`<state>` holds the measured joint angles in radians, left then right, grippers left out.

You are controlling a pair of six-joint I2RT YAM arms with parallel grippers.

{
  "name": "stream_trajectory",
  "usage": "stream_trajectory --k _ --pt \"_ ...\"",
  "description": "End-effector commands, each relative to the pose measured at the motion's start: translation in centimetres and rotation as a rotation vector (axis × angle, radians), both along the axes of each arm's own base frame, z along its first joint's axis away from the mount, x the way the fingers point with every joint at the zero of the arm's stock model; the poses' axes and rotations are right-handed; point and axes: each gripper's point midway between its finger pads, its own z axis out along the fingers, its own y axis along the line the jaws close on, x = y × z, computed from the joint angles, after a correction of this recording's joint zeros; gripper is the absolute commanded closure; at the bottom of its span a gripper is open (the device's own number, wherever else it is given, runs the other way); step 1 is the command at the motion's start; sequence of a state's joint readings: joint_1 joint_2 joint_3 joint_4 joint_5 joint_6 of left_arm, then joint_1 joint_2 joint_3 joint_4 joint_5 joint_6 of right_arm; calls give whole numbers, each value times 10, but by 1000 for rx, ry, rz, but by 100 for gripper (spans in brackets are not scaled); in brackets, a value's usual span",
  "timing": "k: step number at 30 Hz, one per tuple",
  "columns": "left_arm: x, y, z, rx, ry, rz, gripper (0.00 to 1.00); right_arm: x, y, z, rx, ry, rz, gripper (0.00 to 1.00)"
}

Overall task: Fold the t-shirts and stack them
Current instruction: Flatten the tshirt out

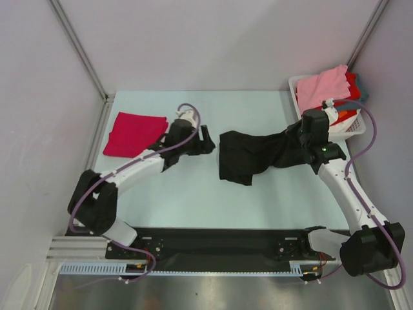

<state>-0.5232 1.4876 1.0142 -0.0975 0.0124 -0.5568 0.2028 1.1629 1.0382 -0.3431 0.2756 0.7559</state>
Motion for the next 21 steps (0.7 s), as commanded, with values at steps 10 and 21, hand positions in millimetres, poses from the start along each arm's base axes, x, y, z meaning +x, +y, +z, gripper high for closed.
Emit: stream_trajectory --k 10,21 --pt "-24 -87 -94 193 132 -150 31 -5 -15 24 23 -93 -24 100" --pt "-19 -103 -99 164 163 -173 100 -10 -19 24 21 -93 -26 100"
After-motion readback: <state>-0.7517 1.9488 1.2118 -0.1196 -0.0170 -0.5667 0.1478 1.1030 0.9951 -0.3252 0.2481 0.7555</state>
